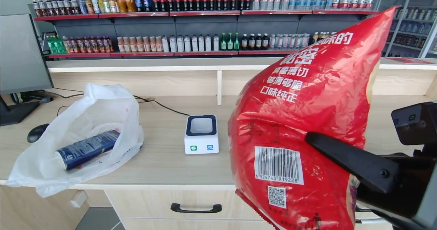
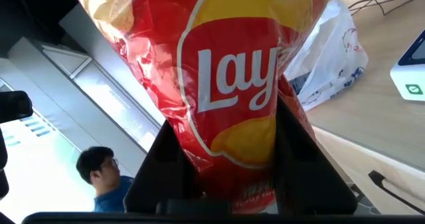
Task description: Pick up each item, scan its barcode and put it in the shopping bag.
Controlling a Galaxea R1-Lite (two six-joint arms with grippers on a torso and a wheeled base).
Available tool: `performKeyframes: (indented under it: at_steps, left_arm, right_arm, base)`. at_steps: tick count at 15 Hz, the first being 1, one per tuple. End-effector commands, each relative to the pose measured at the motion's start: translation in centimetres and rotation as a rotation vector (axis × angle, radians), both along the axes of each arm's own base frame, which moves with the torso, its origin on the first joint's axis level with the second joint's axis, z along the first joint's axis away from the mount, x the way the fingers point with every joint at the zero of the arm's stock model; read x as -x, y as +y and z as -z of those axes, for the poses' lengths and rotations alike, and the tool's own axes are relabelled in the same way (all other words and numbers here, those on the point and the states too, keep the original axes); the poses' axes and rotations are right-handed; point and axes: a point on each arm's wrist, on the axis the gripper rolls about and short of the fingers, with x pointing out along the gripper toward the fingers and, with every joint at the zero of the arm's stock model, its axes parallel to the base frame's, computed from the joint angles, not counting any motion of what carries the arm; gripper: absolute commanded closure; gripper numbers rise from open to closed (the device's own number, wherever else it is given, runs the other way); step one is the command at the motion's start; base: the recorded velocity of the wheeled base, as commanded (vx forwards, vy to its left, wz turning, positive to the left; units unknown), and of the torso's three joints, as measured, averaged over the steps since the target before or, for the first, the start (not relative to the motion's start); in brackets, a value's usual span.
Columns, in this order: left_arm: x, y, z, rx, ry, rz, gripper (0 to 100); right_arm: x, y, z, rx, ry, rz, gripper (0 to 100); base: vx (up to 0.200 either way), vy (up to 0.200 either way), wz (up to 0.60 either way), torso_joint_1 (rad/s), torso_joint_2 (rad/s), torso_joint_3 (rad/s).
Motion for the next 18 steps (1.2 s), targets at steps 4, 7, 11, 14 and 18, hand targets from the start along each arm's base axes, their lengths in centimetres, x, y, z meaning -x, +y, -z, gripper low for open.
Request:
performKeyframes:
  at_steps: [4, 7, 11, 14, 18]
  left_arm:
    - [0.0, 0.0, 0.0, 0.001, 0.0, 0.0, 0]
    - [0.0, 0.0, 0.0, 0.001, 0.0, 0.001, 0]
    - [0.0, 0.0, 0.0, 0.001, 0.0, 0.001, 0]
    - [0.0, 0.0, 0.0, 0.001, 0.0, 0.0, 0]
    - [0.0, 0.0, 0.0, 0.001, 0.0, 0.0, 0]
  right_arm:
    - [-0.1, 0.1, -0.1, -0.005, 0.001, -0.001, 100]
    - [-0.3, 0.3, 0.2, 0.005, 0.01, -0.003, 100]
    - [-0.2, 0.2, 0.7, 0.043, -0.011, 0.013, 100]
    - [-2.1, 0.4, 1.8, 0.134, -0.06, 0.108, 100]
    - [-5.5, -0.3, 3.5, 0.313, -0.183, 0.301, 100]
  base:
    - [0.0, 0.0, 0.0, 0.0, 0.0, 0.0]
    - [0.0, 0.0, 0.0, 0.0, 0.0, 0.0]
    - [0.0, 0.0, 0.0, 0.0, 0.0, 0.0]
    - [0.0, 0.0, 0.0, 0.0, 0.0, 0.0]
    - [0.0, 0.0, 0.0, 0.0, 0.0, 0.0]
